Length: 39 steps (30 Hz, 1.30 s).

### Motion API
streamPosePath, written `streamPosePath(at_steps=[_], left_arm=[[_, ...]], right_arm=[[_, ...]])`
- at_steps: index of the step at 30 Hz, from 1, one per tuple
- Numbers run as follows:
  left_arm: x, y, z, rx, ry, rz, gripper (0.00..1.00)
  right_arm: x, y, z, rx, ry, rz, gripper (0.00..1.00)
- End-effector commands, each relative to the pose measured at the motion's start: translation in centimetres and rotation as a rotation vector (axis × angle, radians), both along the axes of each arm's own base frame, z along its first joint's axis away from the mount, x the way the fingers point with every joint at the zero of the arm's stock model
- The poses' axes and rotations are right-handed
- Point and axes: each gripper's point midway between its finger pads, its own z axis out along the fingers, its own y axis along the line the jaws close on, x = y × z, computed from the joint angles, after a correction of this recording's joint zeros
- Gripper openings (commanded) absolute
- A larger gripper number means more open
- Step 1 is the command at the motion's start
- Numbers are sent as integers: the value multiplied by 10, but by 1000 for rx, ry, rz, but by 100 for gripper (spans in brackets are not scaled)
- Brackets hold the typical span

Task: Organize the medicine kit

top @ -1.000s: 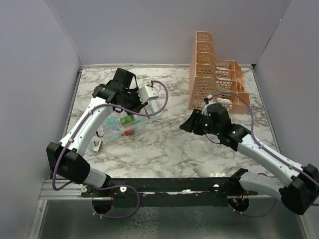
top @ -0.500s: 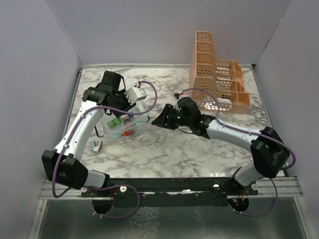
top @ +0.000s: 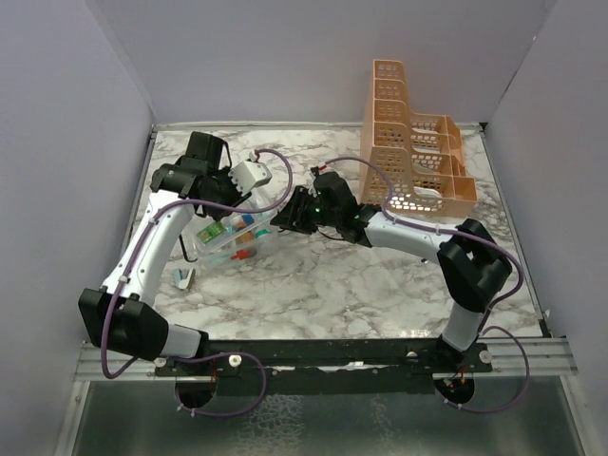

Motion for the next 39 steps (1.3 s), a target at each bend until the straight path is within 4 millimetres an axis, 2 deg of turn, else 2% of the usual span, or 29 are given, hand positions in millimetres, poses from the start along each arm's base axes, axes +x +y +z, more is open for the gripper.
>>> streamPosePath(at_steps=[1, 9, 12, 16, 21, 26, 32, 34, 37, 39], left_arm=[[7, 2, 20, -8, -48, 15, 7], [8, 5, 1, 4, 9, 32, 7], [9, 3, 0, -2, 16, 27, 7], [9, 2, -2, -5, 21, 29, 7], [11, -2, -3, -22, 30, 21, 7], [11, -4, -8, -27, 49, 21, 7], [8, -20, -7, -115, 66, 15, 7], [10, -27, -6, -147, 59, 33, 7], [8, -39, -4, -210, 65, 21, 8], [7, -41, -7, -212, 74, 21, 8]], right_arm=[[5, 3, -11, -56, -10, -2, 38], [6, -5, -33, -161, -11, 17, 29], [11, -15, -41, -227, -26, -17, 24], [23, -38, -41, -338, -75, -92, 17], [36, -64, -31, -475, -164, -151, 13], [41, -75, -30, -546, -183, -167, 11], [45, -94, -27, -595, -184, -258, 10], [44, -92, -18, -557, -199, -263, 11], [41, -79, 4, -454, -258, -220, 13], [38, -71, 18, -401, -283, -181, 16]])
